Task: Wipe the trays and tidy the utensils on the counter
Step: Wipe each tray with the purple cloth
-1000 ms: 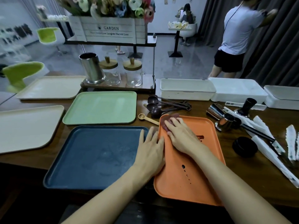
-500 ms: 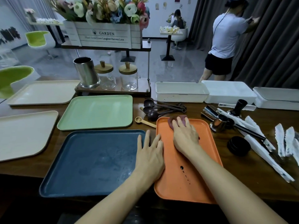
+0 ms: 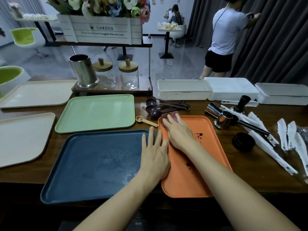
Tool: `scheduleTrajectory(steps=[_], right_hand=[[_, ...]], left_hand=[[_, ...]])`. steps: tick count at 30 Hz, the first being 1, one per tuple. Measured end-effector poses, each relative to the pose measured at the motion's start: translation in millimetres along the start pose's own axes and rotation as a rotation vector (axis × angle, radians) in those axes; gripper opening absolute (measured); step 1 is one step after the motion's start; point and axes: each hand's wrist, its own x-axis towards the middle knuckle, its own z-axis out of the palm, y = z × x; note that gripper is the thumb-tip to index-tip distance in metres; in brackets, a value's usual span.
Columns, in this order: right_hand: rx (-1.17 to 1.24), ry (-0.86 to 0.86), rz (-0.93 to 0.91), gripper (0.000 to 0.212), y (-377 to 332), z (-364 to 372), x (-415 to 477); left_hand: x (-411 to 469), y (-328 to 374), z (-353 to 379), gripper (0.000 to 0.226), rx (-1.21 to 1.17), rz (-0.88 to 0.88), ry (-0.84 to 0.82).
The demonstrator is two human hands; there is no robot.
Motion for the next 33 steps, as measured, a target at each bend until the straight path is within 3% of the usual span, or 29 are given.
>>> scheduleTrajectory(steps=[3,9,12,16,22,30,33], right_hand=[[-0.006,0.018,0.024,0.055,14.4,0.3,-5.1],[-0.093,0.081,0.291,0.063,67.8,-3.9,-23.2],[-0.079,0.118,0.287,0.057,65.6,-6.3,-29.8],[0.047,0.041,0.255,0.056,60.1,-10.8,-76.4],[0.073,-0.041,-0.014,0.059,38.3,-2.2,-140.1],[-0.017,-0.037,0.141,0.059,94.6,-11.4,-40.2],[-0.037,-0.027,0.123,0.059,96.0,-9.7,-34.0]], left_hand=[[0.0,1.7,-2.4,0.052,0.041,0.022,-0.037],[-1.5,6.7,-1.9,0.047,0.057,-0.015,-0.075],[-0.9,8.0,-3.2,0.046,0.038,-0.035,-0.081],[0.0,9.1,-1.2,0.04,-0.034,-0.065,-0.051],[1.3,6.9,6.4,0.039,-0.062,-0.052,-0.012],[0.8,4.0,3.1,0.05,-0.112,-0.026,-0.013],[0.2,5.8,0.1,0.07,-0.149,-0.042,0.001]])
